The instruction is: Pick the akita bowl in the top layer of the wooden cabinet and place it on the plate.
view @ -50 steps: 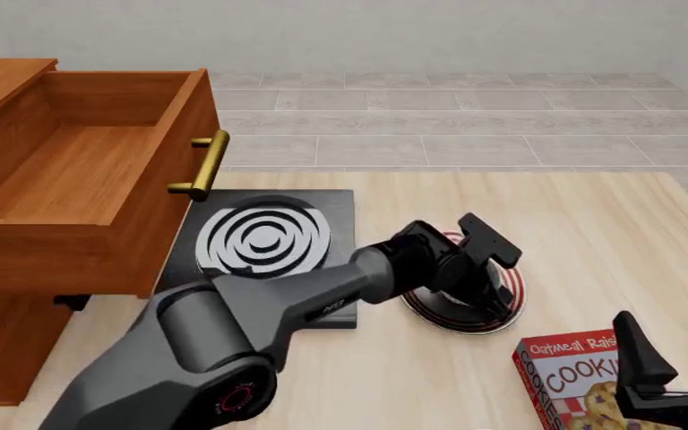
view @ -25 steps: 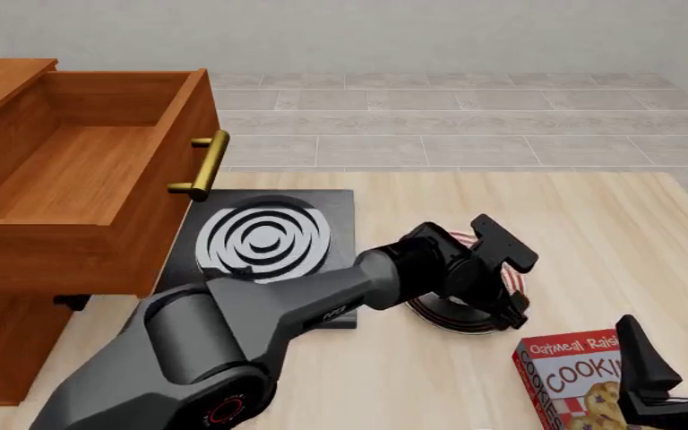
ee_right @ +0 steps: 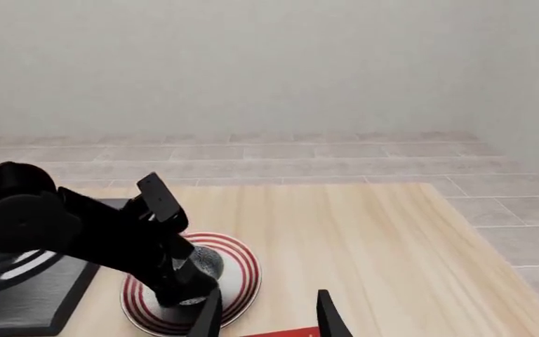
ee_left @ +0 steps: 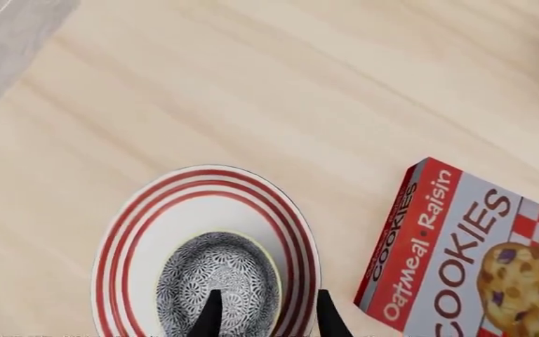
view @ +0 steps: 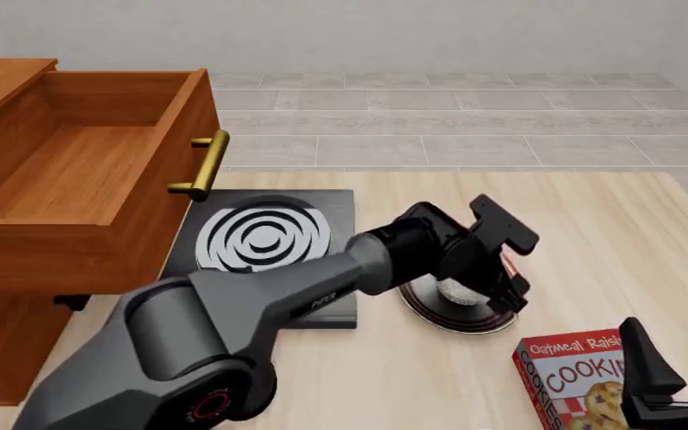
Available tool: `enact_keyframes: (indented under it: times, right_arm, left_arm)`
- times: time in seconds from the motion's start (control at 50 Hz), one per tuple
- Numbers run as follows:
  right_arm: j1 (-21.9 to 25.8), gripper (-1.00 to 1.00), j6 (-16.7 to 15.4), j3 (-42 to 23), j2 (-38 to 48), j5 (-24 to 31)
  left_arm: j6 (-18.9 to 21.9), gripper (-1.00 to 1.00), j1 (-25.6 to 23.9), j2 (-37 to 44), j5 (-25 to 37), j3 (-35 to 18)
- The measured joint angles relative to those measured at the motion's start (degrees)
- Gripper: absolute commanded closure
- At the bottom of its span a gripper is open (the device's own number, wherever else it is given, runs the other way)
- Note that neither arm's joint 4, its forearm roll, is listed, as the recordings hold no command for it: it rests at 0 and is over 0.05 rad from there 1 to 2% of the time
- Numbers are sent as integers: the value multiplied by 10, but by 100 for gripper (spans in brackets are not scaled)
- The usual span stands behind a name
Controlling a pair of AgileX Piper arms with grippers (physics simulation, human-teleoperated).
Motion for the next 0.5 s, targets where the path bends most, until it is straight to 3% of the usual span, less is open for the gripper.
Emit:
enact_keyframes:
  times: [0.5]
  right_arm:
    - [3, -100, -4, -2, -25, 22]
  left_arm:
    - [14, -100, 3, -41, 23, -2]
